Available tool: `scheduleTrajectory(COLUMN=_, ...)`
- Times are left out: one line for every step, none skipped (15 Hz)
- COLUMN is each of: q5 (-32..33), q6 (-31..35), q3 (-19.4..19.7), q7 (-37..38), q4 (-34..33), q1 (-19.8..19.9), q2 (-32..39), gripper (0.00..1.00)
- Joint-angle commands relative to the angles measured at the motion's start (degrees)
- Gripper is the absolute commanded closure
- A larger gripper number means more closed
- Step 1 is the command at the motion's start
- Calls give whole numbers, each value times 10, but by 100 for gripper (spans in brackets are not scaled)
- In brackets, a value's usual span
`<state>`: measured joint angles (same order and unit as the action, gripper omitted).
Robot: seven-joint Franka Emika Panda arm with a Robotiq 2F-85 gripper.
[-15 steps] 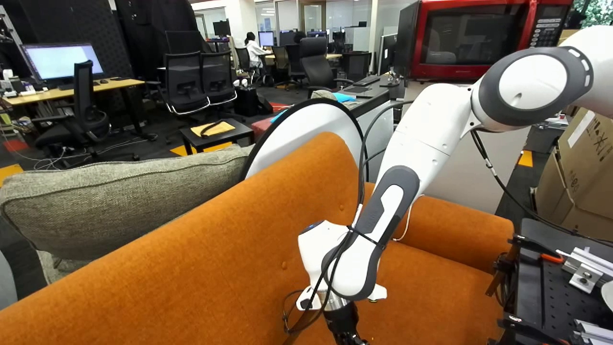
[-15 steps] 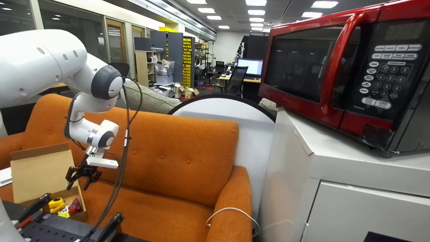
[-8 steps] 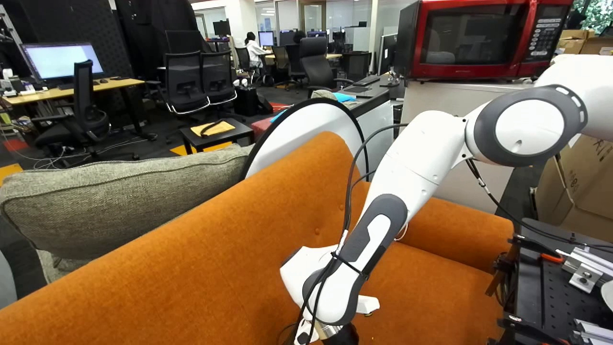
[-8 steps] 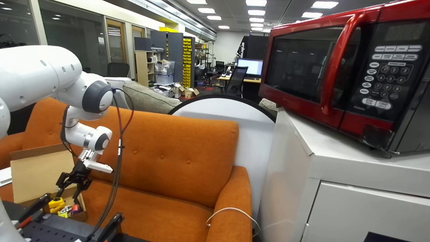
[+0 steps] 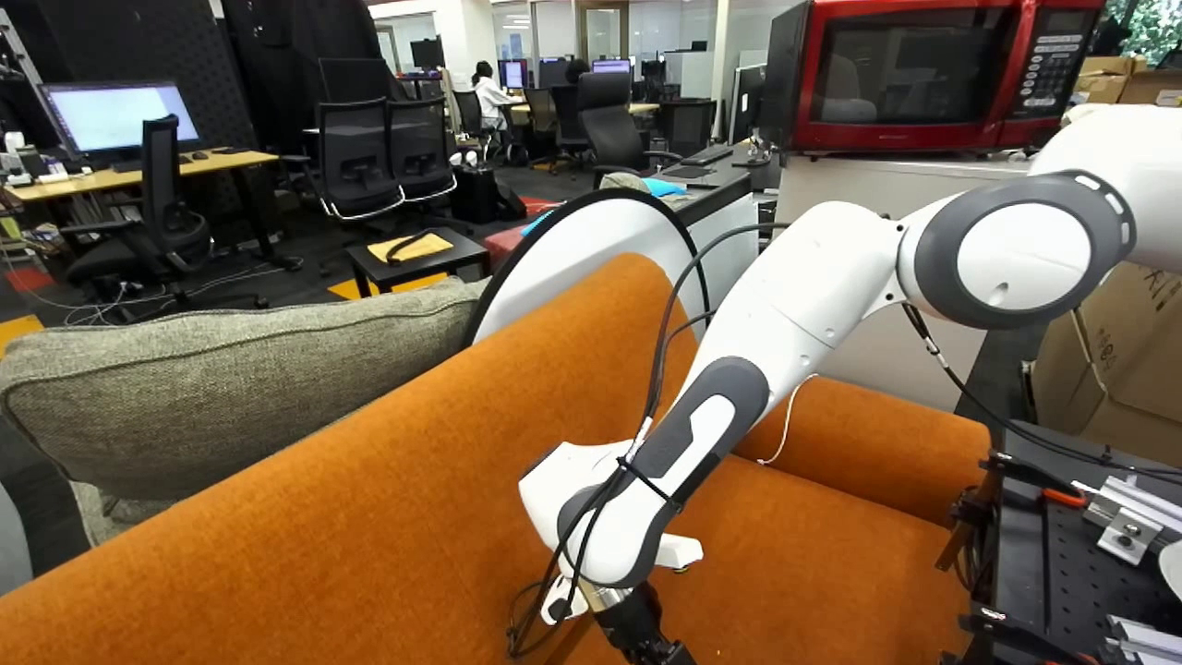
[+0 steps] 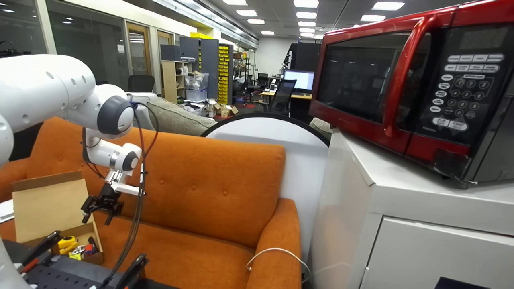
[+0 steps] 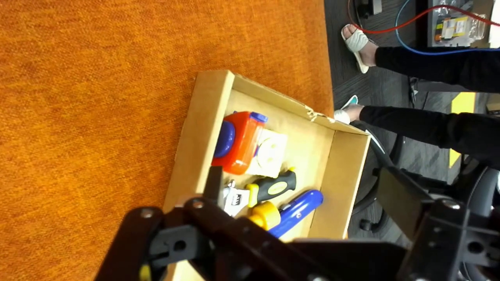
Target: Take the red block and put it in the box
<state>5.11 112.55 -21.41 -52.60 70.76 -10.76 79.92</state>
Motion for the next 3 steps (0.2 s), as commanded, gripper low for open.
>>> scheduleTrajectory(q5=-10, q6=-3, q3=9, q7=-4, q4=-7, q1=-10, q2=2, gripper=0)
scheduleTrajectory(q5=-10, q6=-3, q3=9, q7=-4, q4=-7, q1=-11, q2=2, gripper=0)
scheduleTrajectory(q5=-10, q6=-3, q3=9, q7=-3, q4=-7, q1=-12, q2=2, gripper=0)
